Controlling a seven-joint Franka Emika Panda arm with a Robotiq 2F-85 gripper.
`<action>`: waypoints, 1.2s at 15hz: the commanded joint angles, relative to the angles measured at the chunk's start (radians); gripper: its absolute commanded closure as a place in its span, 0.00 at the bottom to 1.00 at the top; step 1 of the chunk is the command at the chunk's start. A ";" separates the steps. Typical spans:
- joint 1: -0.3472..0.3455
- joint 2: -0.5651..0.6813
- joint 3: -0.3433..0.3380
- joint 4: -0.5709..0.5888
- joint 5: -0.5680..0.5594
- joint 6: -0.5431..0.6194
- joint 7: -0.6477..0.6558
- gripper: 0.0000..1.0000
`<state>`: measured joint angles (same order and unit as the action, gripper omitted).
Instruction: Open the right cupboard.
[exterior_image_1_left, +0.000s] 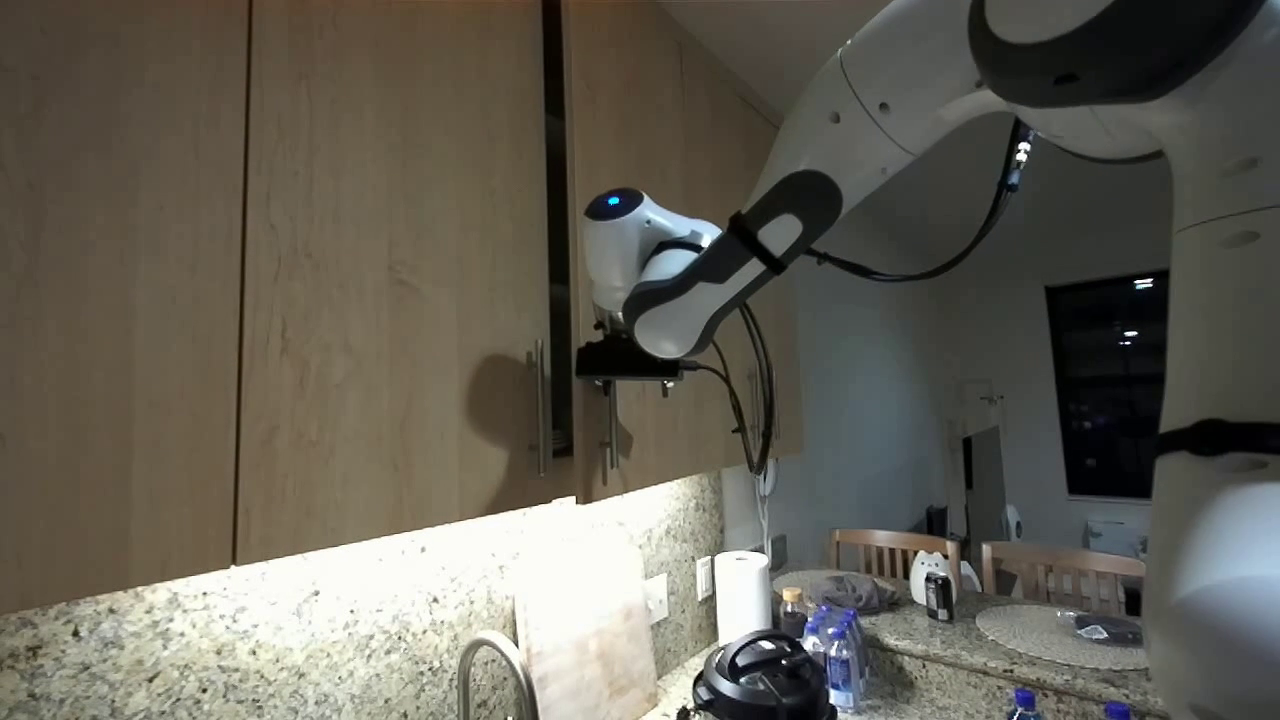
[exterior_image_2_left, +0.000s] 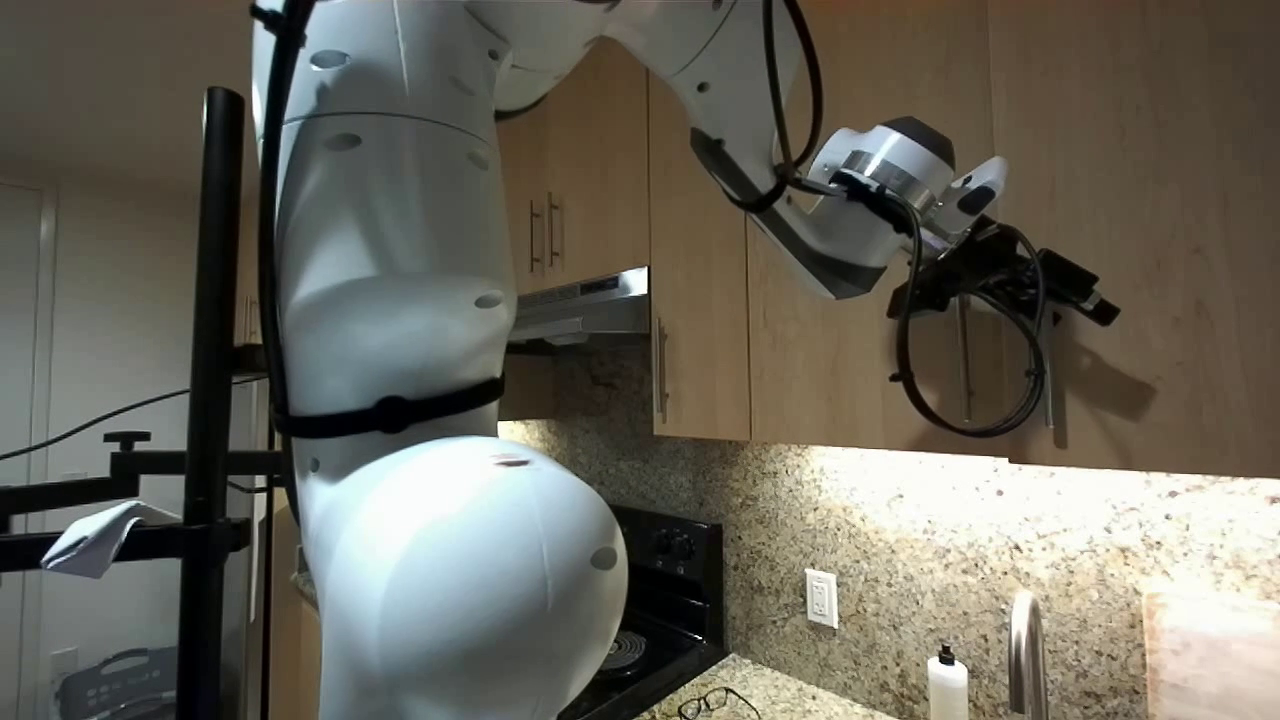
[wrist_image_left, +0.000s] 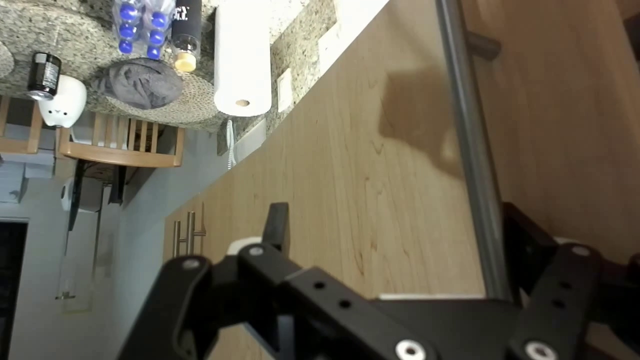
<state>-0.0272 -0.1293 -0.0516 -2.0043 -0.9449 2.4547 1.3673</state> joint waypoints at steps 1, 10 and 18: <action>-0.049 -0.102 -0.036 -0.119 0.036 0.052 -0.090 0.00; -0.113 -0.188 -0.082 -0.215 0.150 0.165 -0.298 0.00; -0.178 -0.248 -0.100 -0.291 0.294 0.236 -0.494 0.00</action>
<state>-0.1194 -0.3213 -0.1180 -2.2440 -0.7063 2.6980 0.9790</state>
